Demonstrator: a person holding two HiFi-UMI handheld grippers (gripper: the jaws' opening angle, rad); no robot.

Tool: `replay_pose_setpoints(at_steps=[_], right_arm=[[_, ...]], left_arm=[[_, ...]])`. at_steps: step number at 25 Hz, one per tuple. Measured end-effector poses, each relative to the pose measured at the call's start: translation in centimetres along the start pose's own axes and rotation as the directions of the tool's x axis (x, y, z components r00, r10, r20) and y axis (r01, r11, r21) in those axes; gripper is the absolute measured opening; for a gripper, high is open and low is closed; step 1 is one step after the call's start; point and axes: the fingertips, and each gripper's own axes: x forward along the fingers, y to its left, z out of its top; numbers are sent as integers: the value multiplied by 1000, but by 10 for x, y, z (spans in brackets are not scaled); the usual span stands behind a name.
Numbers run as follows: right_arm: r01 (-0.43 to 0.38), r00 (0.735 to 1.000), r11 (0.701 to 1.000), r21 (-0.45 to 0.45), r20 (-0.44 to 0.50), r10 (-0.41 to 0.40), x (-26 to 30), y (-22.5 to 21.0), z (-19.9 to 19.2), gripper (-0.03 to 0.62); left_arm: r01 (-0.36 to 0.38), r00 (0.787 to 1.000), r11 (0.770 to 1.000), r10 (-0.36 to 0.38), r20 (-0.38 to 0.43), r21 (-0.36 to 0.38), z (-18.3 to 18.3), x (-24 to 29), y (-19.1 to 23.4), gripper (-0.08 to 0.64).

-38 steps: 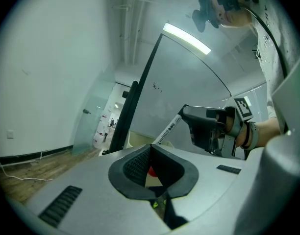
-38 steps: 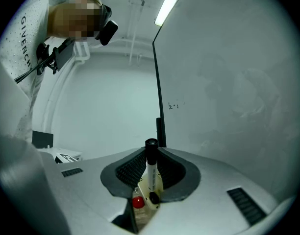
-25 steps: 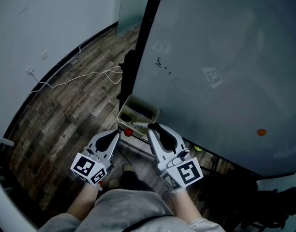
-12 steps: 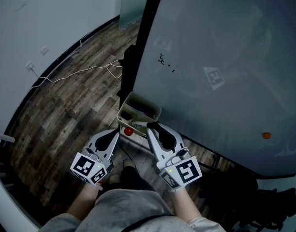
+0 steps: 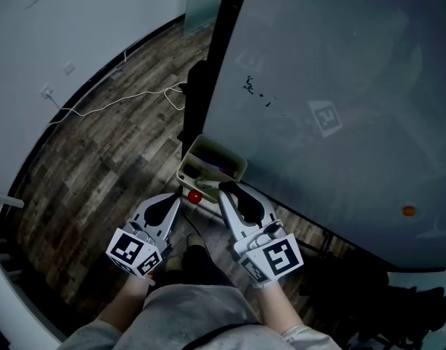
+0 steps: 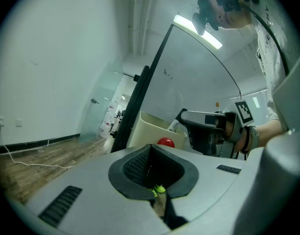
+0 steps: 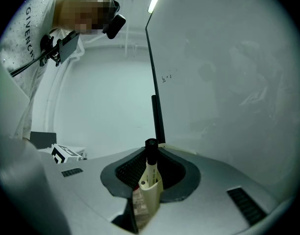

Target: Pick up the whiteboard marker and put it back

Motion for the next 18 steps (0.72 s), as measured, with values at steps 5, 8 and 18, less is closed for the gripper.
replay_pose_setpoints(at_steps=[5, 8, 18], right_arm=[[-6, 1000, 1000, 8, 0, 6, 3, -1, -5, 81], [-7, 1000, 1000, 12, 12, 7, 3, -1, -7, 81], [-23, 999, 1000, 12, 24, 22, 0, -2, -10, 81]], left_arm=[[-4, 1000, 1000, 4, -4, -1, -5, 1, 2, 15], [-15, 1000, 1000, 15, -14, -9, -7, 1, 2, 15], [-15, 1000, 1000, 15, -24, -13, -12, 5, 2, 15]])
